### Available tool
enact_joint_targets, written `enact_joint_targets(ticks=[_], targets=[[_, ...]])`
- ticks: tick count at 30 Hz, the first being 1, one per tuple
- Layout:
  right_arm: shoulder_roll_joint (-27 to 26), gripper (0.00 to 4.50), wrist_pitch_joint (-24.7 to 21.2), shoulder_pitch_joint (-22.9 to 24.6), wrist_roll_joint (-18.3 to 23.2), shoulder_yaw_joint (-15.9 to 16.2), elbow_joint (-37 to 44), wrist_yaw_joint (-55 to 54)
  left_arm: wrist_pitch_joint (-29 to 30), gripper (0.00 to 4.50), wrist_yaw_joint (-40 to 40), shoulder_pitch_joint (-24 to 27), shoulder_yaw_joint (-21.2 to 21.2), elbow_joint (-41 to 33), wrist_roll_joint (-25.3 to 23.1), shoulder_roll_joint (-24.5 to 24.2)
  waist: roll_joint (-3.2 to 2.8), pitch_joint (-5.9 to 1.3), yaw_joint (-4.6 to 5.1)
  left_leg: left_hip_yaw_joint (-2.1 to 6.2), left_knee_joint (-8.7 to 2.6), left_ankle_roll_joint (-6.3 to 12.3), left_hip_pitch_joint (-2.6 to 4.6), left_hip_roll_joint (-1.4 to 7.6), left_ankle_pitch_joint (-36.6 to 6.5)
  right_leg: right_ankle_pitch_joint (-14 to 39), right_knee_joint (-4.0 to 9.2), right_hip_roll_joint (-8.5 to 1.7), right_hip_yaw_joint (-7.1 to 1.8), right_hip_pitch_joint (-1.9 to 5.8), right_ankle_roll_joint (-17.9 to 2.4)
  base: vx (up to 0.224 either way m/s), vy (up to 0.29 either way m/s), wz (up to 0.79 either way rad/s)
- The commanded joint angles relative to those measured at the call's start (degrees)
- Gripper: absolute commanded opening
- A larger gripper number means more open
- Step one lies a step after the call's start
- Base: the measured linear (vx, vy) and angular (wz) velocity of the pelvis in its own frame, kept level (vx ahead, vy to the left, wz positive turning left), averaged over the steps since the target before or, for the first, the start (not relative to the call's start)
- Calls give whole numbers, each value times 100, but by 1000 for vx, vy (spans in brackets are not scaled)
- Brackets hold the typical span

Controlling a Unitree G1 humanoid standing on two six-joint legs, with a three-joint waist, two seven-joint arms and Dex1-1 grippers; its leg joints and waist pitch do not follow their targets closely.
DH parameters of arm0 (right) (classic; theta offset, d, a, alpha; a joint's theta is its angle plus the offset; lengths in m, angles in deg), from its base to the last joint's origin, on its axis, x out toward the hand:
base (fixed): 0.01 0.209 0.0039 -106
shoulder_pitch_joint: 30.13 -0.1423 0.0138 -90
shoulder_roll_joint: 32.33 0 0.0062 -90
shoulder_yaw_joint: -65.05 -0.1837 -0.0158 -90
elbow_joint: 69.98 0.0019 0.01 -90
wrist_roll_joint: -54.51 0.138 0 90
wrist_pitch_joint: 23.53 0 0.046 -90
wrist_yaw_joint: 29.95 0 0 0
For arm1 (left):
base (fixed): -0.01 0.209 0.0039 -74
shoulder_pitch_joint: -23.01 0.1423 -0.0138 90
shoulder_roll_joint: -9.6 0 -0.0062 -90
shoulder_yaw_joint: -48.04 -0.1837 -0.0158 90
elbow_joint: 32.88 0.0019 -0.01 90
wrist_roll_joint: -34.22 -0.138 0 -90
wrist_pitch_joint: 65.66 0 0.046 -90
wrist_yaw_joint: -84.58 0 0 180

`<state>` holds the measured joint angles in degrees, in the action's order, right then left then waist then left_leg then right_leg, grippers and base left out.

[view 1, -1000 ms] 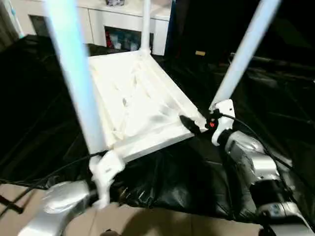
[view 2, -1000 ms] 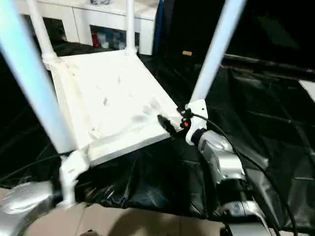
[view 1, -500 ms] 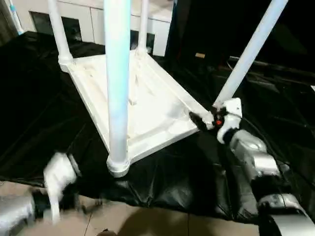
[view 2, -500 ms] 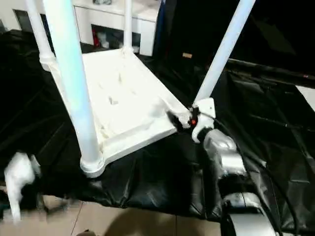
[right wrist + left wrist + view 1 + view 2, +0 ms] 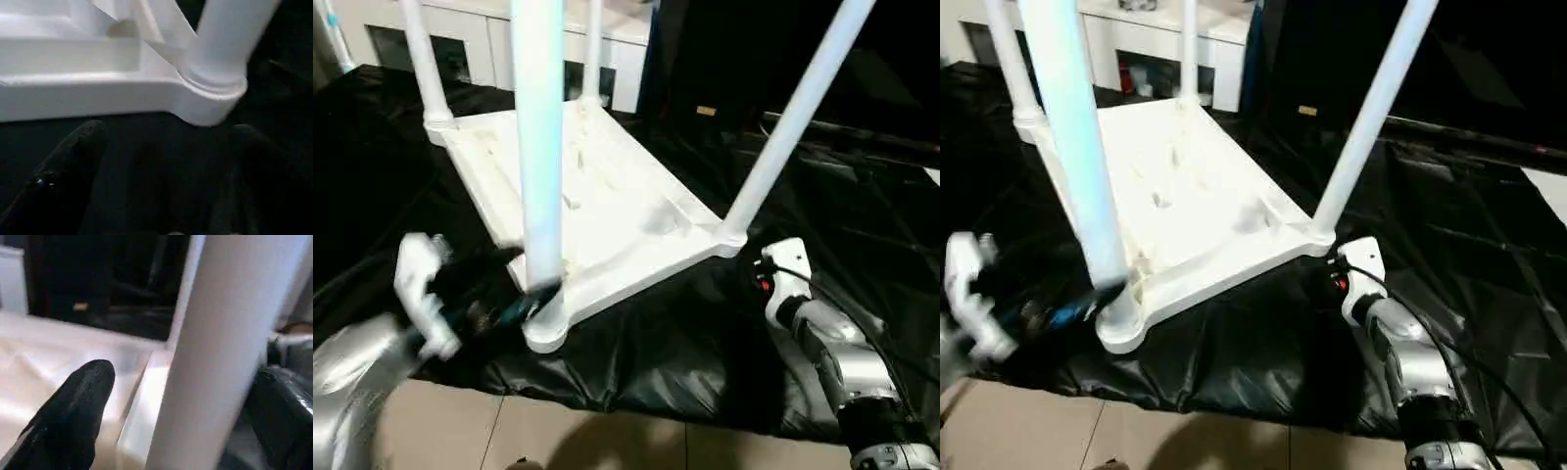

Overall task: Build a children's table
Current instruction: Rotate table base

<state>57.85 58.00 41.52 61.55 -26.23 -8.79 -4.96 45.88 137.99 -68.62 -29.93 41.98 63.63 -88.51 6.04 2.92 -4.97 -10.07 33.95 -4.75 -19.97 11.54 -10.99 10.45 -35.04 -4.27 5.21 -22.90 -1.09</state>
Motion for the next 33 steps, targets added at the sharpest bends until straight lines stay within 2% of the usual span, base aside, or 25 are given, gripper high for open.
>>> enact_joint_targets(ticks=[1,2,3,5,8,9,11,12,13,17,20,22,24,25,27,28,30,33], targets=[[31,450,-38,-100,-171,115,-143,-93,-5,446,23,-113,-204,83,57,51,-127,-296,-4,60,-470,-204,10,167,-1498,1569,424,-359,-337,261,-658,0,0,0],[-7,450,-35,-154,-255,193,-226,-119,-31,446,63,-217,-301,146,39,101,-151,-297,-4,57,-464,-206,18,171,-1482,1551,426,-363,-340,256,-671,0,0,0],[-52,450,-25,-224,-308,245,-329,-145,-32,446,100,-311,-391,189,36,154,-139,-300,6,57,-462,-207,21,174,-1458,1521,423,-359,-337,252,-685,0,0,0],[-213,450,12,-498,-409,315,-687,-276,-4,446,188,-574,-665,295,14,281,-167,-312,8,48,-452,-226,40,164,-1450,1481,416,-363,-340,236,-775,0,0,0],[-314,450,70,-719,-484,426,-963,-236,42,446,237,-732,-891,336,16,361,-155,-316,7,47,-450,-218,29,176,-1317,1179,369,-363,-339,260,-863,0,0,0],[-357,450,116,-826,-542,483,-1102,-248,52,446,254,-801,-1023,359,-15,416,-126,-321,3,40,-440,-207,24,177,-1268,1163,368,-368,-342,272,-855,0,0,0],[-441,450,201,-1011,-602,533,-1333,-277,33,446,270,-926,-1257,416,-86,516,-141,-327,-25,27,-429,-204,41,181,-1123,971,340,-364,-347,262,-902,0,0,0],[-498,450,258,-1127,-623,534,-1474,-306,56,446,253,-1006,-1398,441,-104,599,-126,-330,-18,26,-426,-201,29,180,-1088,929,326,-365,-349,267,-917,0,0,0],[-547,450,293,-1211,-623,520,-1556,-326,62,446,227,-1071,-1523,465,-138,686,-137,-330,-25,27,-429,-210,28,171,-1070,935,330,-361,-341,278,-916,0,0,0],[-698,450,412,-1456,-610,523,-1791,-369,-116,446,70,-1349,-2008,712,-407,1110,-120,-331,-7,32,-424,-220,18,181,-1132,1076,354,-384,-346,287,-848,0,0,0],[-761,450,491,-1544,-627,539,-1934,-393,-180,446,-109,-1680,-2560,1159,-891,1379,-138,-347,-11,38,-415,-194,10,179,-1025,956,336,-389,-346,302,-817,0,0,0],[-767,450,498,-1546,-628,542,-1943,-397,-252,446,-77,-1713,-2596,1230,-894,1448,-110,-356,-6,34,-402,-163,-16,170,-915,873,332,-397,-347,329,-826,0,0,0],[-788,450,564,-1564,-634,538,-2020,-403,-427,446,-59,-1882,-2757,1507,-988,1667,-177,-362,9,35,-399,-154,-5,176,-878,733,327,-390,-343,319,-883,0,0,0],[-794,450,593,-1565,-634,535,-2044,-406,-493,446,-67,-1964,-2841,1635,-1055,1763,-158,-366,17,25,-390,-144,10,176,-902,662,324,-381,-342,313,-943,0,0,0],[-796,450,630,-1542,-635,524,-2046,-417,-703,446,-160,-2147,-2999,1956,-1279,1986,-225,-359,5,29,-396,-138,17,176,-968,663,332,-380,-342,313,-988,0,0,0],[-795,450,643,-1535,-639,519,-2049,-423,-793,446,-218,-2206,-3034,2075,-1370,2061,-188,-356,10,25,-395,-132,19,177,-1051,758,357,-376,-338,315,-973,0,0,0],[-796,450,694,-1515,-610,493,-2054,-392,-919,446,-304,-2319,-3094,2291,-1460,2211,-190,-367,5,32,-387,-109,4,175,-1057,814,360,-394,-341,337,-963,0,0,0],[-792,450,745,-1475,-610,493,-2061,-368,-1233,446,-539,-2467,-3241,2638,-1668,2526,-234,-371,3,36,-380,-73,0,177,-1002,708,350,-394,-338,340,-1021,0,0,0]])
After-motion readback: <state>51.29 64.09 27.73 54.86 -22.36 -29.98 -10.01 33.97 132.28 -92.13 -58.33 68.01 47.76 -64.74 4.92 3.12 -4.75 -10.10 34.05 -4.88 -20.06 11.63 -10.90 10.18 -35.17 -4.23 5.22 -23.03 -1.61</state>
